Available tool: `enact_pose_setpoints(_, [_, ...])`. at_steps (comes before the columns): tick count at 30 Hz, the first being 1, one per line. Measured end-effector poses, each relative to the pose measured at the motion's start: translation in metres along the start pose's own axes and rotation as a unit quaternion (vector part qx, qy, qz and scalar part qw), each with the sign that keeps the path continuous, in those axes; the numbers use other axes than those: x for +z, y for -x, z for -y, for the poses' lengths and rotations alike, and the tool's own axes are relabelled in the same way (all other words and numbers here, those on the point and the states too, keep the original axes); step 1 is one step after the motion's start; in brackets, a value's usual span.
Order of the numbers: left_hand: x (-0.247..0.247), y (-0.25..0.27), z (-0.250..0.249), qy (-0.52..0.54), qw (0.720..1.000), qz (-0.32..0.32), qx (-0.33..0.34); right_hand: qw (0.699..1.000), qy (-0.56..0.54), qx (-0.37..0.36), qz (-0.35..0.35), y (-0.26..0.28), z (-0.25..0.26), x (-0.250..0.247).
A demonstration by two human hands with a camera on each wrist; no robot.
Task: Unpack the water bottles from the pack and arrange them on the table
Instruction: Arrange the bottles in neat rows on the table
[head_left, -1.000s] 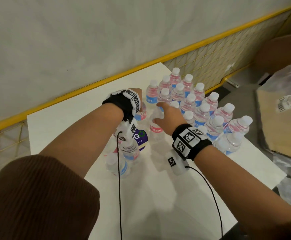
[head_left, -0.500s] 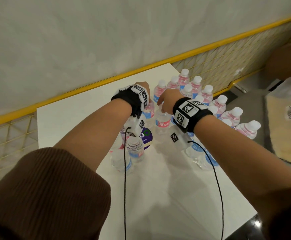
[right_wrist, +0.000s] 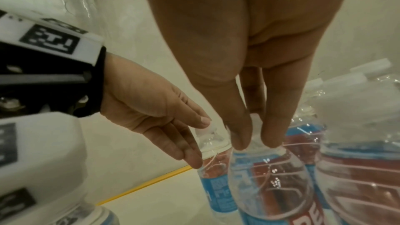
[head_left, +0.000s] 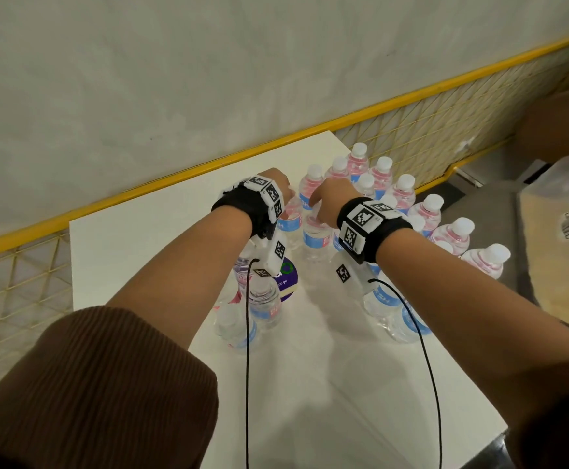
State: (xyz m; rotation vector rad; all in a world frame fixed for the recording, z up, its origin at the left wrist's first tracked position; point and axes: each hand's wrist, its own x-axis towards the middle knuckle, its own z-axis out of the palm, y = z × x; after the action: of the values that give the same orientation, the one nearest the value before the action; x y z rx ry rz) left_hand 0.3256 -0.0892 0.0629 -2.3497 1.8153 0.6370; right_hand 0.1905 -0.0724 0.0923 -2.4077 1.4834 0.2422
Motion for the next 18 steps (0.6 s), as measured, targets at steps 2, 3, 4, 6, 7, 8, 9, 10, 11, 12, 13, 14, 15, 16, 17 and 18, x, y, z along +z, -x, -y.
enact_pose_setpoints(2, [-0.001,0.009,0.002,0.025,0.999,0.013,0.014,1.000,-0.004,-0.006,-0.003,-0.001,-0.001,-0.001])
enact_pose_setpoints(3, [-0.001,0.011,0.005,0.019,0.999,0.007,0.037,1.000,-0.007,-0.009,-0.004,-0.002,-0.002,-0.001])
enact_pose_setpoints(4, [-0.002,0.012,0.006,0.044,0.998,-0.002,0.033,1.000,-0.009,-0.013,-0.006,-0.002,-0.002,-0.001])
enact_pose_setpoints(6, [-0.002,0.010,0.008,0.075,0.997,-0.010,0.030,1.000,-0.013,-0.015,-0.007,-0.003,-0.003,-0.001])
enact_pose_setpoints(7, [-0.003,0.010,0.010,0.075,0.996,-0.018,0.035,1.000,-0.015,-0.013,-0.004,-0.003,-0.003,0.000])
enact_pose_setpoints(8, [-0.004,0.008,0.012,0.084,0.996,-0.025,0.035,1.000,-0.017,-0.013,-0.004,-0.003,-0.003,0.000])
enact_pose_setpoints(9, [-0.005,0.008,0.014,0.095,0.994,-0.031,0.033,1.000,-0.018,-0.014,-0.005,-0.003,-0.003,0.000])
enact_pose_setpoints(10, [-0.006,0.008,0.014,0.107,0.993,-0.040,0.035,1.000,-0.021,-0.015,-0.007,-0.004,-0.004,0.000])
enact_pose_setpoints(11, [-0.006,0.010,0.013,0.112,0.992,-0.044,0.036,1.000,-0.024,-0.016,-0.009,-0.004,-0.004,0.001])
enact_pose_setpoints(12, [-0.006,0.010,0.013,0.118,0.991,-0.047,0.032,0.999,-0.027,-0.017,-0.010,-0.004,-0.004,0.002])
enact_pose_setpoints(13, [-0.005,0.010,0.013,0.125,0.991,-0.049,0.027,0.999,-0.028,-0.017,-0.009,-0.004,-0.004,0.002])
enact_pose_setpoints(14, [-0.006,0.012,0.012,0.135,0.989,-0.048,0.022,0.999,-0.030,-0.017,-0.009,-0.003,-0.005,0.003])
enact_pose_setpoints(15, [-0.006,0.013,0.012,0.147,0.988,-0.049,0.020,0.999,-0.033,-0.015,-0.010,-0.003,-0.005,0.004])
enact_pose_setpoints(16, [-0.006,0.015,0.011,0.156,0.986,-0.049,0.018,0.999,-0.040,-0.014,-0.013,-0.003,-0.006,0.005])
enact_pose_setpoints(17, [-0.006,0.016,0.011,0.163,0.985,-0.051,0.017,0.999,-0.046,-0.012,-0.018,-0.003,-0.007,0.006])
enact_pose_setpoints(18, [-0.005,0.016,0.011,0.170,0.984,-0.053,0.015,0.998,-0.049,-0.012,-0.022,-0.004,-0.008,0.007])
